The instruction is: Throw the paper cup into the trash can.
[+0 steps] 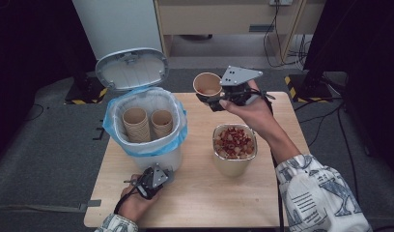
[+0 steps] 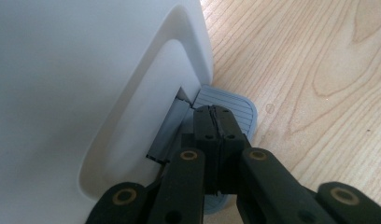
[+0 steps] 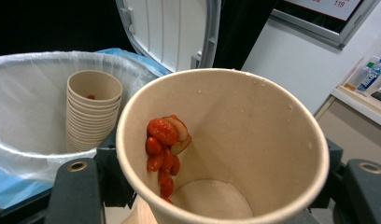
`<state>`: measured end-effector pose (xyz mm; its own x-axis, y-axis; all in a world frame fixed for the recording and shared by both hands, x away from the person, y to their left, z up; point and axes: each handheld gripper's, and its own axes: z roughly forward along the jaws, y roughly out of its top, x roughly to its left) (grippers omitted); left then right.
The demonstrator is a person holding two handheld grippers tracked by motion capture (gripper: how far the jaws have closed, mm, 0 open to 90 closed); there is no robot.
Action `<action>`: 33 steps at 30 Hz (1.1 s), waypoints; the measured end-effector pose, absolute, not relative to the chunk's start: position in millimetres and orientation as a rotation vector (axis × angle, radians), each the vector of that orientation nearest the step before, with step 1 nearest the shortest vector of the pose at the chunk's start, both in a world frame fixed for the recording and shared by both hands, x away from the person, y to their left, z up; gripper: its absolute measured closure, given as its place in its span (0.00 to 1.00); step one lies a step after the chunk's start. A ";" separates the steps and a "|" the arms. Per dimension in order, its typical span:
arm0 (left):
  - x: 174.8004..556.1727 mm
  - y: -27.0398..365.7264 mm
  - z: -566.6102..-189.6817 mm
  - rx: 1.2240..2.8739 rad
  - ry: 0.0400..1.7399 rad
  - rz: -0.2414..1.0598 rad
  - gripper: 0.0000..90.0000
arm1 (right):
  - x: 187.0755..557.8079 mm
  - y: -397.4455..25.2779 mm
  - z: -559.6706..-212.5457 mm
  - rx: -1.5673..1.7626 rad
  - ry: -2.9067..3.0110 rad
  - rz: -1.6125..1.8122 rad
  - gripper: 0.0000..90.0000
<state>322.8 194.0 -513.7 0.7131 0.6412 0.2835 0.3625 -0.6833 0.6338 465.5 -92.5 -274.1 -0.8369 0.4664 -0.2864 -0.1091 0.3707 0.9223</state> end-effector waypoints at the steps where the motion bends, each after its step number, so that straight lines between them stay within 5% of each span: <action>1: 322.7 194.0 -513.7 2.369 0.763 0.672 0.99 | 465.5 -92.5 -274.1 0.308 2.125 1.486 0.34; 33: 322.7 194.0 -513.7 2.368 0.762 0.673 0.99 | 464.3 -71.9 -274.4 0.364 2.144 1.603 0.34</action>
